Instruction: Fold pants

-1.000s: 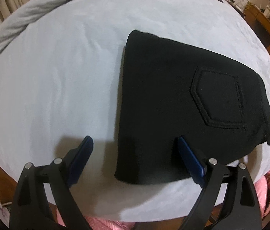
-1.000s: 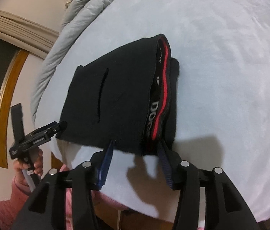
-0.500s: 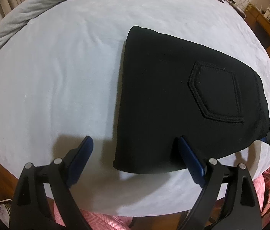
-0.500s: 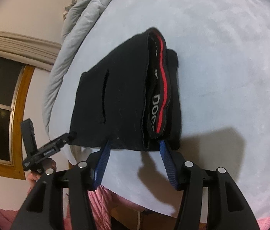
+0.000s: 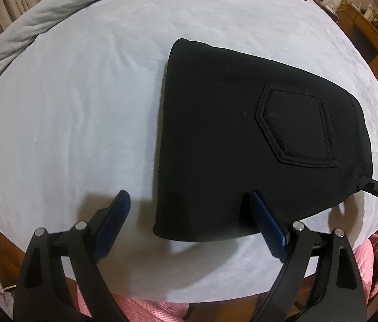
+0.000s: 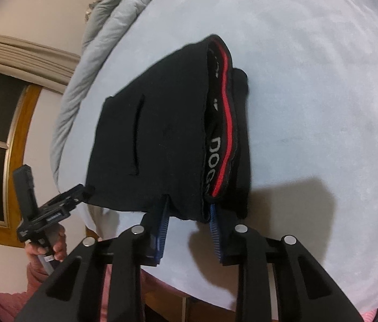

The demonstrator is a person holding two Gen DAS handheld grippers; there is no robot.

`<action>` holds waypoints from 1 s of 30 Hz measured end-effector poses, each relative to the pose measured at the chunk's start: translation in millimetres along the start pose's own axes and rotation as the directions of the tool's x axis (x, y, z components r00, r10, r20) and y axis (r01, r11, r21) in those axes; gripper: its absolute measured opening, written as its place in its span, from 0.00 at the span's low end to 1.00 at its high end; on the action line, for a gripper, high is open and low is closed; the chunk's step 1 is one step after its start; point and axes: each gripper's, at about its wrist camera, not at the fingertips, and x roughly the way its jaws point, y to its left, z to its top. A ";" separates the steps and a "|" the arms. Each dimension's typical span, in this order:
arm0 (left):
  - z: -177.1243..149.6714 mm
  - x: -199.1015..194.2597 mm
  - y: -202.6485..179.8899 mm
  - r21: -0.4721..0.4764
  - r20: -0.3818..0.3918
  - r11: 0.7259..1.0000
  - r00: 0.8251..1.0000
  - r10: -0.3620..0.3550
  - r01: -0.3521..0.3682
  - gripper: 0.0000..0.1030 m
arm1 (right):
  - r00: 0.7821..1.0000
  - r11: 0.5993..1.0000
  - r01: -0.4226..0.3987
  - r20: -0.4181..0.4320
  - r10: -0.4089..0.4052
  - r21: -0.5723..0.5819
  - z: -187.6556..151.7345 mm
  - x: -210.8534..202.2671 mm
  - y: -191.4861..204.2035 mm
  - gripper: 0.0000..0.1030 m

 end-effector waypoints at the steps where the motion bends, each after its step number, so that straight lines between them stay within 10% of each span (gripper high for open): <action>1: -0.7 0.4 0.5 0.004 0.001 1.000 1.000 0.002 -0.002 0.87 | 1.000 1.000 0.008 -0.003 -0.009 -0.007 0.3 1.3 0.7 0.28; 5: 2.3 -5.3 -2.9 0.012 -0.001 1.000 1.000 -0.003 0.003 0.87 | 1.000 1.000 0.011 -0.003 -0.011 -0.023 0.8 -3.3 8.6 0.32; 12: 19.0 -1.6 37.5 -0.093 -0.049 0.992 0.995 -0.092 0.087 0.87 | 0.997 1.000 -0.011 0.077 0.013 -0.028 10.9 -35.8 4.0 0.78; 22: 35.4 45.5 57.4 -0.139 -0.169 0.930 0.918 -0.360 0.339 0.87 | 0.991 0.990 -0.129 -0.014 0.130 0.061 34.1 0.0 -25.6 0.83; 30: 44.2 66.8 43.3 -0.117 -0.192 0.905 0.885 -0.424 0.408 0.94 | 0.985 0.984 -0.160 -0.057 0.165 0.083 38.0 22.5 -39.7 0.88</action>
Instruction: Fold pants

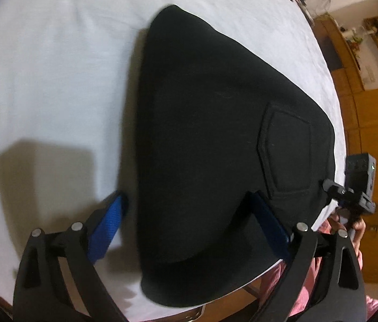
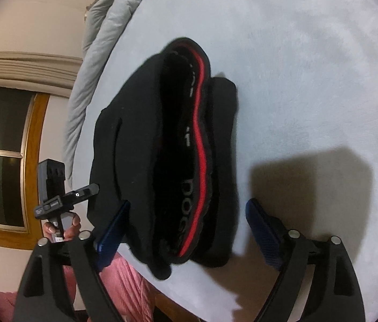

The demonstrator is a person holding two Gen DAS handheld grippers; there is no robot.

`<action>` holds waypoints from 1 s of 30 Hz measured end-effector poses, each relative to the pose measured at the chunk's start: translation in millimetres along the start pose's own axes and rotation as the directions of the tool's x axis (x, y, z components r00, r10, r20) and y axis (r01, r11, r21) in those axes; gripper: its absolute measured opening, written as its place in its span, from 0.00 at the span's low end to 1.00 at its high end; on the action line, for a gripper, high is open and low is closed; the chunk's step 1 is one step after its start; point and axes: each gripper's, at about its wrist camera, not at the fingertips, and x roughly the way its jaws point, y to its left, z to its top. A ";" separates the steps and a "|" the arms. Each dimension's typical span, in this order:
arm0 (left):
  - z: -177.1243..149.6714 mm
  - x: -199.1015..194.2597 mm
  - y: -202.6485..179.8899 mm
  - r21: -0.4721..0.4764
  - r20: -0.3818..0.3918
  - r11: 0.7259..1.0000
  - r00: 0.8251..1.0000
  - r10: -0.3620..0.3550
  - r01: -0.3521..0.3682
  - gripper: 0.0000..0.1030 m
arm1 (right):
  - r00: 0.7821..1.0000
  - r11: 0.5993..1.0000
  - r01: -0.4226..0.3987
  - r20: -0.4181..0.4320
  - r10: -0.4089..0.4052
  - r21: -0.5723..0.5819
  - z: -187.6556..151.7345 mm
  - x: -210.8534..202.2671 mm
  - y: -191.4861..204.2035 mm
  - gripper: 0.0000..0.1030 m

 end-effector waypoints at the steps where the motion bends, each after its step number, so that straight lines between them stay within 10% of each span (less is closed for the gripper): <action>1: 1.3 4.1 -2.8 0.023 -0.014 1.000 1.000 0.019 -0.018 0.95 | 1.000 1.000 -0.014 -0.002 0.014 0.001 0.8 0.4 -0.9 0.88; 8: -0.7 5.1 -10.3 0.037 -0.037 0.997 0.998 -0.060 0.061 0.96 | 0.998 0.994 -0.058 -0.034 0.055 -0.091 -1.9 4.3 16.2 0.83; 14: -5.9 19.4 -13.3 0.083 -0.036 0.996 0.999 0.021 -0.018 0.94 | 0.996 0.996 -0.089 -0.025 0.089 -0.012 4.1 12.8 3.1 0.64; 18: -8.6 6.2 -16.6 0.044 0.017 0.998 0.999 0.046 -0.047 0.61 | 0.989 0.989 -0.146 0.009 0.146 -0.027 0.5 0.2 10.8 0.36; 22: -6.6 -8.4 -16.5 -0.004 0.060 1.000 0.998 0.023 -0.023 0.30 | 0.992 0.984 -0.121 0.026 0.125 -0.128 0.1 -13.5 42.3 0.33; 30: 13.2 -36.6 -35.6 0.009 0.178 0.993 0.977 -0.120 0.121 0.25 | 0.985 0.951 -0.061 0.135 0.106 -0.305 9.8 -53.3 84.8 0.32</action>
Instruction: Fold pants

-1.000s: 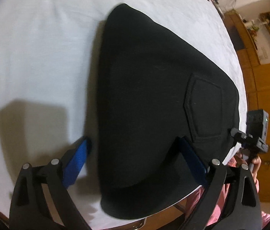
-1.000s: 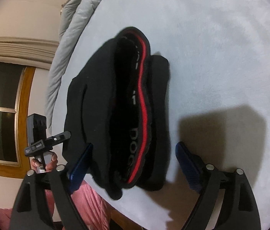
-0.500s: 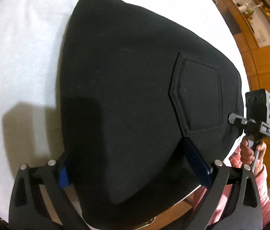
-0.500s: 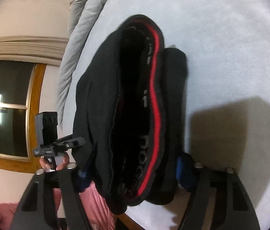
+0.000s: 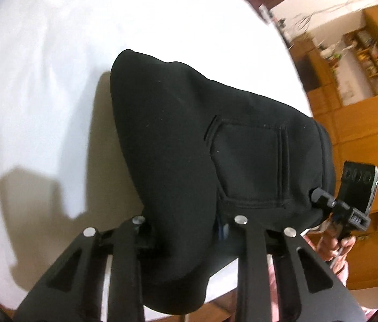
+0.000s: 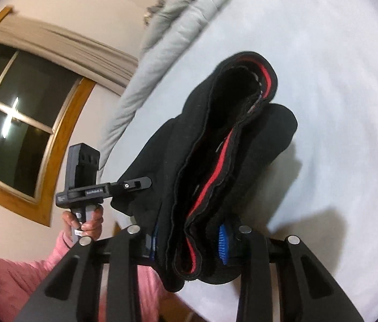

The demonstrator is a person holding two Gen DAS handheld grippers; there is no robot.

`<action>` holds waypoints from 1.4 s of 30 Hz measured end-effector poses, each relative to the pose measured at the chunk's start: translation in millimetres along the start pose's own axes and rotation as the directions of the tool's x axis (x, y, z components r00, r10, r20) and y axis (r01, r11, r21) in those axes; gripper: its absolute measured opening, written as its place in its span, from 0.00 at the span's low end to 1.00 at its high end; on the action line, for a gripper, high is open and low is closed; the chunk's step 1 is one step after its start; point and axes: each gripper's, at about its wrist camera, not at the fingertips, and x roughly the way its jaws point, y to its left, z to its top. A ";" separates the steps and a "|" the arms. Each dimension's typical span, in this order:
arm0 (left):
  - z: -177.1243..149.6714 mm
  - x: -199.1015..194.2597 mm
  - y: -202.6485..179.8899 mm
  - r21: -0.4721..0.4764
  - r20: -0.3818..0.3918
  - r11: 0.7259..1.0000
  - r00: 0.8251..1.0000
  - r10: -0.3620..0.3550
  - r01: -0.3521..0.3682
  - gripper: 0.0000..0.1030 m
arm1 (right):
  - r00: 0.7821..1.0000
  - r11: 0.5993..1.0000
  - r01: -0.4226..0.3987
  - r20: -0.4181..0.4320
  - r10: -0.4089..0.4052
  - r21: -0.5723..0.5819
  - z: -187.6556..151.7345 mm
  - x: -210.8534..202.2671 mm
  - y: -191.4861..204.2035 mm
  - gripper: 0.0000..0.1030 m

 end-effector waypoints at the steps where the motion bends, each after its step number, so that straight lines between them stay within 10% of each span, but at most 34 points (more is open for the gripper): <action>1: 6.9 0.5 -3.8 0.009 0.017 1.000 1.000 -0.010 0.009 0.25 | 1.000 1.000 0.005 0.015 -0.005 -0.008 5.4 -3.3 -0.6 0.32; 8: 67.9 17.7 -31.8 0.104 0.114 0.995 0.993 -0.012 0.000 0.26 | 0.996 0.998 0.060 0.067 -0.060 0.011 70.0 -11.9 -49.6 0.32; 14: 88.0 75.8 18.1 0.156 0.004 0.983 0.996 0.093 -0.092 0.34 | 0.987 0.968 0.149 -0.084 -0.134 0.202 69.7 41.7 -160.9 0.47; 16: 78.2 89.8 29.3 0.210 0.005 0.970 0.992 0.122 -0.121 0.45 | 0.999 0.973 0.053 -0.024 -0.049 0.223 59.2 38.8 -175.5 0.53; 23: 67.2 57.8 40.5 0.185 0.061 0.974 0.991 0.120 -0.129 0.55 | 0.983 0.974 0.168 0.044 -0.177 0.152 51.9 -8.7 -152.2 0.63; 32: 45.4 -7.4 -3.2 0.218 0.208 0.973 0.978 0.033 -0.080 0.60 | 0.959 0.955 0.278 0.083 -0.270 -0.103 44.4 -18.6 -30.4 0.62; 42: 48.7 69.3 -22.3 0.194 0.064 0.945 0.964 0.256 -0.264 0.55 | 0.917 0.915 0.400 -0.010 -0.400 0.054 43.0 27.8 -76.1 0.51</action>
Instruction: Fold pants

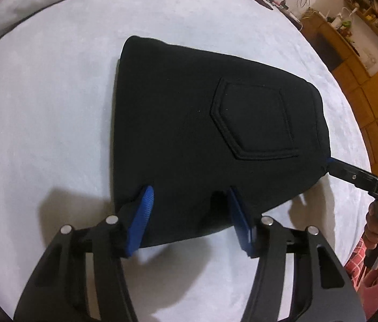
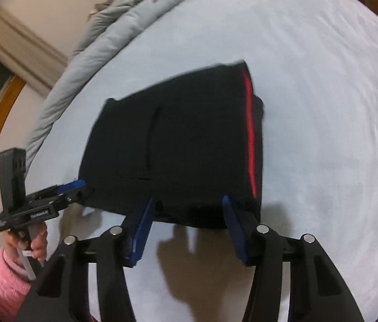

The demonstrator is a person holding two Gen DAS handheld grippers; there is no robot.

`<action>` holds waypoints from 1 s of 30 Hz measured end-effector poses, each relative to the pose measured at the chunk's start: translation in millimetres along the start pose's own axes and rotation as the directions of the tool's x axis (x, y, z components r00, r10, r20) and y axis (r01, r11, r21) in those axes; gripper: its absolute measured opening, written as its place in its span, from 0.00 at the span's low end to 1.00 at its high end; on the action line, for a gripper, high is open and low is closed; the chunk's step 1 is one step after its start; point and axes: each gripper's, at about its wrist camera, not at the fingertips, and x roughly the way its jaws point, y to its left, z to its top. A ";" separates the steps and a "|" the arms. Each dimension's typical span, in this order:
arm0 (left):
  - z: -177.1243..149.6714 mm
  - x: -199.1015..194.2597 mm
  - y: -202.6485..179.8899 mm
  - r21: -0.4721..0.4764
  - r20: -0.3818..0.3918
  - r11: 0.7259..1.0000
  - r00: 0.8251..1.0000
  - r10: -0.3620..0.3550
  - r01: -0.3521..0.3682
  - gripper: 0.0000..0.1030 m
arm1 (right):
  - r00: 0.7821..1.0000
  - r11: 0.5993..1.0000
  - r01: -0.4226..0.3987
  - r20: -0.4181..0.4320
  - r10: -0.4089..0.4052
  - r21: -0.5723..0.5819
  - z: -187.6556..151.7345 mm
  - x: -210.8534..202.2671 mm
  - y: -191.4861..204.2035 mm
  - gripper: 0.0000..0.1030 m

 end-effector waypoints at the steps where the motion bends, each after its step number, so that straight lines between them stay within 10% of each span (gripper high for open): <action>1: -1.0 -0.1 -2.1 0.009 0.001 1.000 1.000 0.013 -0.013 0.55 | 1.000 1.000 0.007 0.005 -0.007 0.006 -0.8 0.8 1.2 0.51; 13: -21.8 -48.7 -10.1 -0.103 0.049 0.985 0.989 0.142 -0.136 0.75 | 0.978 0.978 0.209 0.018 -0.209 0.006 -27.8 -27.8 49.6 0.62; 20: -28.9 -50.2 -23.4 -0.067 0.044 0.970 0.971 0.236 -0.233 0.84 | 0.946 0.946 0.324 -0.001 -0.324 -0.007 -37.9 -17.9 61.1 0.92; 30: -31.7 -53.9 -28.0 -0.052 0.015 0.970 0.971 0.240 -0.239 0.88 | 0.927 0.926 0.375 -0.032 -0.374 0.039 -42.0 -13.5 60.4 0.96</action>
